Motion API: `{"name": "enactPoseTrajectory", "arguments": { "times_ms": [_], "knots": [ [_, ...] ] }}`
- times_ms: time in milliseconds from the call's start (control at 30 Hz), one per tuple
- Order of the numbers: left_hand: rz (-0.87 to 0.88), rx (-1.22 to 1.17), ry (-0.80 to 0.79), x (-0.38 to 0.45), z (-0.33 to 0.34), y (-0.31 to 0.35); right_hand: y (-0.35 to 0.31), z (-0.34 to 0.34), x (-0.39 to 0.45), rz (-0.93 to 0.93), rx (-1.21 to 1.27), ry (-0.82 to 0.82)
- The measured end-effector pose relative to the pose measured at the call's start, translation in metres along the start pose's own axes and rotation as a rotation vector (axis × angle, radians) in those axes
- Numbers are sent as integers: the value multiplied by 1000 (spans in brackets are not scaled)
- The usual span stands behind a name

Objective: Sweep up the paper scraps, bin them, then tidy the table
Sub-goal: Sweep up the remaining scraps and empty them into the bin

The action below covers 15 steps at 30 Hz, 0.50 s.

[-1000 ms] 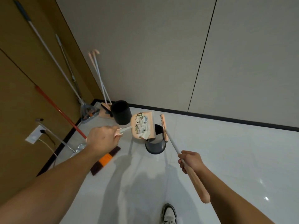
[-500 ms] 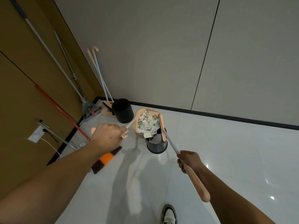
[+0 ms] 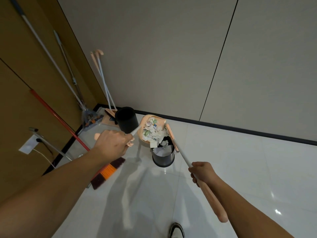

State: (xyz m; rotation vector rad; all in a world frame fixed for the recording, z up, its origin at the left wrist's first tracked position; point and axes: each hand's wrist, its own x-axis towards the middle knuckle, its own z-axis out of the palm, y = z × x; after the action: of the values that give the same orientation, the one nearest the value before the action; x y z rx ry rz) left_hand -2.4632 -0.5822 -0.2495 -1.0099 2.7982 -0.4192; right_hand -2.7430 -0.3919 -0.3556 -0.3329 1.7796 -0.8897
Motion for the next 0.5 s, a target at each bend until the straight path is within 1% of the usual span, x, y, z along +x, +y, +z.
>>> {"name": "enactPoseTrajectory", "arguments": {
  "times_ms": [67,233,400,500],
  "knots": [
    [20,-9,23,-1,3,-8,-4,5,-4,21,-27,21],
    [97,-14,80,-1,6,-32,-9,30,-27,91,49,61],
    [164,26,136,-6,9,-55,-5,61,-38,53,45,135],
    [214,21,121,-11,14,-66,-4,73,-37,20,62,188]
  ]
}}
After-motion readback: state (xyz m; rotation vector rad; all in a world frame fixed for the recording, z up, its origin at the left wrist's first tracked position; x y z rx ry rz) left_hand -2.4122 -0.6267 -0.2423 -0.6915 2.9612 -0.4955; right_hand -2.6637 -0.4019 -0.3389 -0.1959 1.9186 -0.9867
